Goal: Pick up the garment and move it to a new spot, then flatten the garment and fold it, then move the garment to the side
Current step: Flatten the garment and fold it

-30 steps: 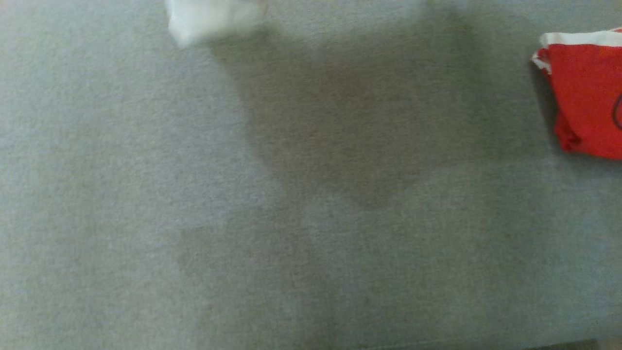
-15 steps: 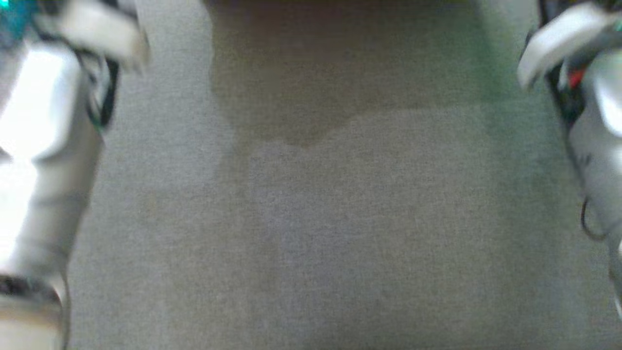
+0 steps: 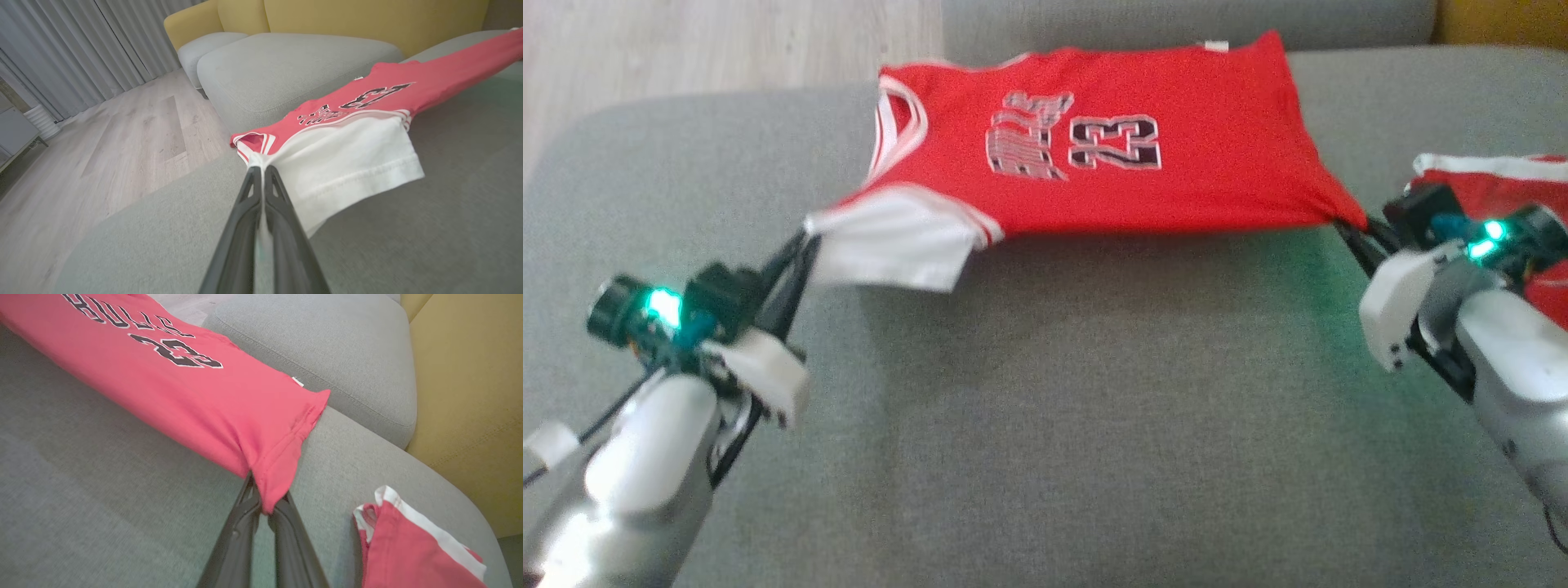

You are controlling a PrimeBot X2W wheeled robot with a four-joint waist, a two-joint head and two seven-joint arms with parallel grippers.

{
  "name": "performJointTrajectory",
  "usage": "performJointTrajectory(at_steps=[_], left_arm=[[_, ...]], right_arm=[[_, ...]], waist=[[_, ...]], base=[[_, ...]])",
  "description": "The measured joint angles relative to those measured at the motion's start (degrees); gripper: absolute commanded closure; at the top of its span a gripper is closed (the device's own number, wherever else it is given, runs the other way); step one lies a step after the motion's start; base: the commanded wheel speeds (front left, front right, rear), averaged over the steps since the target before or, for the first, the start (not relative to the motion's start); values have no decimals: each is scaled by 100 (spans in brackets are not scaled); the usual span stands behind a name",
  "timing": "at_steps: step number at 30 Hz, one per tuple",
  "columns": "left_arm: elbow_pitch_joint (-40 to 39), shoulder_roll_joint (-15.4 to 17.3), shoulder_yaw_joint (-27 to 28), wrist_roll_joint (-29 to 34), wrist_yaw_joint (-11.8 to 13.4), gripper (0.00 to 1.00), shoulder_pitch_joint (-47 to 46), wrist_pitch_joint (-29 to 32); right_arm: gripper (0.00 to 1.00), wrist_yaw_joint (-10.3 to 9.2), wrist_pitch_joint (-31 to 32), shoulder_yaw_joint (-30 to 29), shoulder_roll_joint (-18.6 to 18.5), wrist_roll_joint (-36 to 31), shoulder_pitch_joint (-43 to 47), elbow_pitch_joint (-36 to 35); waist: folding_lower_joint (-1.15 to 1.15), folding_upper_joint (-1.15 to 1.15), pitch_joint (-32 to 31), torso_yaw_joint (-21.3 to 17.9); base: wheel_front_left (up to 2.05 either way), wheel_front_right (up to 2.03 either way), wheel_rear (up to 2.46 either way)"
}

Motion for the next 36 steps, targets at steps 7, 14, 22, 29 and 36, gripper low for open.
performJointTrajectory(at_steps=[7, 14, 22, 29, 36], left_arm=[[-1227, 517, -103, -246, 66, 100, 1007, 628], [-2670, 1038, -201, -592, 348, 100, 2148, 1410], [-3695, 1502, -231, -693, 654, 100, 2651, 1958], [-3683, 1592, -286, -582, 608, 100, 2398, 2347], [-3161, 1575, -369, -363, 288, 100, 1522, 2561]], right_arm=[[100, 0, 282, 765, -633, 959, 589, -801], [100, 0, 616, 1140, -1037, 1730, 1233, -1440], [100, 0, 835, 1318, -1361, 2033, 1438, -2060], [100, -1, 946, 1276, -1373, 2029, 1278, -2156], [100, 0, 1131, 1237, -1256, 1890, 763, -2053]], waist=[[0, 0, -579, -5], [0, 0, -974, -53], [1, 0, -975, -112], [2, 0, -742, -125], [3, 0, -332, -152]], base=[[0, 0, 0], [0, 0, 0], [0, 0, 0], [0, 0, 0], [0, 0, 0]])
